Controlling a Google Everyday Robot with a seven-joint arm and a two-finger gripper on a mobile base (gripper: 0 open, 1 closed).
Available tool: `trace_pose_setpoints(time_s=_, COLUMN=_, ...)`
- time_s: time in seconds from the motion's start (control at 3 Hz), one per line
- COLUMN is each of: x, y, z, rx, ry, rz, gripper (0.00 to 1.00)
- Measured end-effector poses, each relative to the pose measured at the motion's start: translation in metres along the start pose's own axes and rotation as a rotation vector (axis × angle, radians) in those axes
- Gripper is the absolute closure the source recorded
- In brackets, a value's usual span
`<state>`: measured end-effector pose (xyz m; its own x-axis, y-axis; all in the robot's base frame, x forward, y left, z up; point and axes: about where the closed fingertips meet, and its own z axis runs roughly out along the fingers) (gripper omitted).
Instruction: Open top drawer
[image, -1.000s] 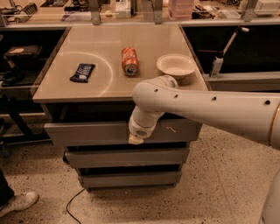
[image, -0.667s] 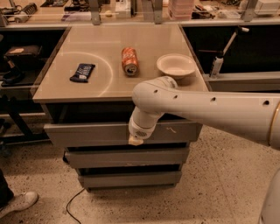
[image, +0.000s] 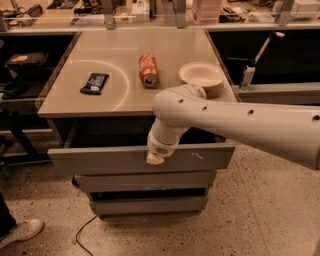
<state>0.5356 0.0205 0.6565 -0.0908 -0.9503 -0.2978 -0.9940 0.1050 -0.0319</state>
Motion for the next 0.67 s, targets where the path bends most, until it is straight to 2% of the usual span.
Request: trace_pose_setpoints(time_s=0.67, x=-0.0050, y=-0.0005, z=-0.0160, rx=0.000, ry=0.000, rz=0.000, gripper=1.00)
